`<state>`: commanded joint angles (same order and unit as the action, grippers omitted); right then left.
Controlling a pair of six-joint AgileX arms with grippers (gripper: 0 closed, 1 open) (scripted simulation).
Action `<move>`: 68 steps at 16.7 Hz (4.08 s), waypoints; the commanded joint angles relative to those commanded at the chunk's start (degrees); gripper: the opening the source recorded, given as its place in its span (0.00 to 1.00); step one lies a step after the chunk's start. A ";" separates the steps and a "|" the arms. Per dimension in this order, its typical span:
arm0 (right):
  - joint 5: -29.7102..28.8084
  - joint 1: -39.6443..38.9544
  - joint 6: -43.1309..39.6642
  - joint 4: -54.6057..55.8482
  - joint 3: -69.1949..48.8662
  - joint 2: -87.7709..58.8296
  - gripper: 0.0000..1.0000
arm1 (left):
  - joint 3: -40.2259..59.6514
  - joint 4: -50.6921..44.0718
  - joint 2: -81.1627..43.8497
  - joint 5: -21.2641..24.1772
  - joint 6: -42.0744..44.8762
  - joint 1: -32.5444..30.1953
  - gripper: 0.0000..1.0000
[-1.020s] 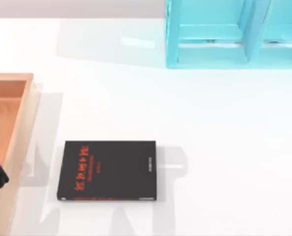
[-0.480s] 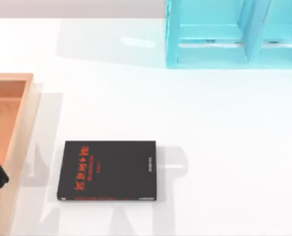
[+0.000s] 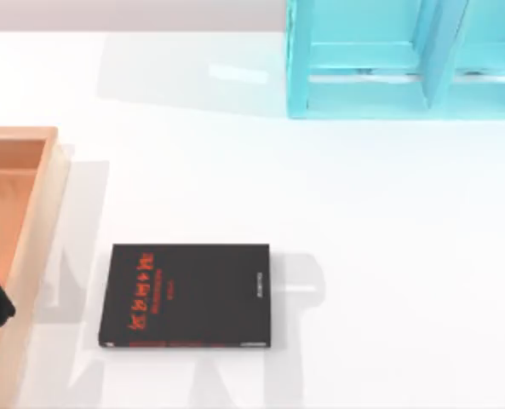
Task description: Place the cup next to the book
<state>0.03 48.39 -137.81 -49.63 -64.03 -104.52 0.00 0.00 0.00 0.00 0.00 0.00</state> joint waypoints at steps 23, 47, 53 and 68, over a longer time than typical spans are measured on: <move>-1.39 -21.30 -38.51 -10.98 -10.15 -0.55 0.00 | 0.00 0.00 0.00 0.00 0.00 0.00 1.00; 0.35 -88.01 -180.33 -25.50 -38.32 -13.05 0.00 | 0.00 0.00 0.00 0.00 0.00 0.00 1.00; 0.25 -88.32 -180.85 -25.53 -38.66 -13.03 0.00 | 0.00 0.00 0.00 0.00 0.00 0.00 1.00; 0.13 -88.73 -180.83 -11.82 -27.17 -15.22 0.15 | 0.00 0.00 0.00 0.00 0.00 0.00 1.00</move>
<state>0.16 -40.33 -318.64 -61.44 -91.20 -119.74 0.00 0.00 0.00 0.00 0.00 0.00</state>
